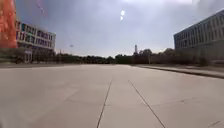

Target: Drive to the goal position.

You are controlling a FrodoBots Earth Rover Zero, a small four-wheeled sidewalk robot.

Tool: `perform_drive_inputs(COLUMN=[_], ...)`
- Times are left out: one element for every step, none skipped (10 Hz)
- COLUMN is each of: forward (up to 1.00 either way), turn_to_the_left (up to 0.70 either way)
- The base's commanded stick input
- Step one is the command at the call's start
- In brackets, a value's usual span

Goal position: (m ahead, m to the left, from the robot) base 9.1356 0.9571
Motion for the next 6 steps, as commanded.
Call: perform_drive_inputs(forward=[0.7,0.7,0.7,0.7,0.7,0.7], turn_to_the_left=[-0.02,-0.02,-0.02,-0.02,-0.02,-0.02])
